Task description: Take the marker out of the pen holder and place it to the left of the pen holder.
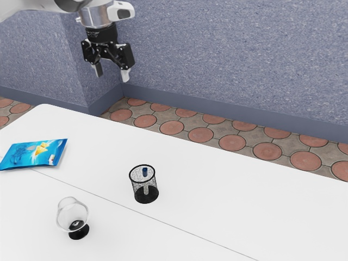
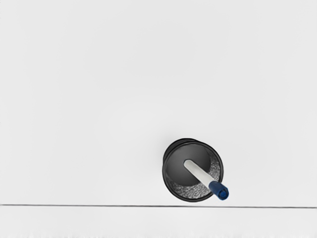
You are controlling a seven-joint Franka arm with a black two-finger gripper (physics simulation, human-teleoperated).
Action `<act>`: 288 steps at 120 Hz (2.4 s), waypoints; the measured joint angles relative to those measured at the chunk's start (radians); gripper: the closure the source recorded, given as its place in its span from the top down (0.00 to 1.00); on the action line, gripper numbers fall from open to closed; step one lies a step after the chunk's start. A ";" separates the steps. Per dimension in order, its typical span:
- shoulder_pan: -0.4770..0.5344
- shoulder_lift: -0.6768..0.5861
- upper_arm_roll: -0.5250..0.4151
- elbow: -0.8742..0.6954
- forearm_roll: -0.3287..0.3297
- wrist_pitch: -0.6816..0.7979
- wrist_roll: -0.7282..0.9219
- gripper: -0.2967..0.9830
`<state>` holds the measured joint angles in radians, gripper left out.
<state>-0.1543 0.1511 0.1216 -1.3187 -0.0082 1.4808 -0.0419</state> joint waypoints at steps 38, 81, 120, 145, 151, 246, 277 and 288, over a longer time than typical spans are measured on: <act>-0.003 -0.023 -0.030 -0.142 0.043 0.030 -0.011 0.77; 0.000 0.069 -0.071 -0.448 0.059 0.285 -0.018 0.77; -0.004 0.115 -0.164 -0.492 0.109 0.499 -0.015 0.77; -0.003 0.073 -0.166 -0.618 0.150 0.618 0.001 0.77; -0.003 0.061 -0.170 -0.636 0.160 0.635 0.005 0.77; -0.002 -0.011 -0.182 -0.753 0.173 0.691 0.022 0.27; -0.001 -0.015 -0.179 -0.671 0.183 0.638 0.012 0.18; 0.000 -0.015 -0.176 -0.537 0.185 0.512 0.009 0.17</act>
<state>-0.1541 0.1358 -0.0541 -1.8560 0.1773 1.9931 -0.0330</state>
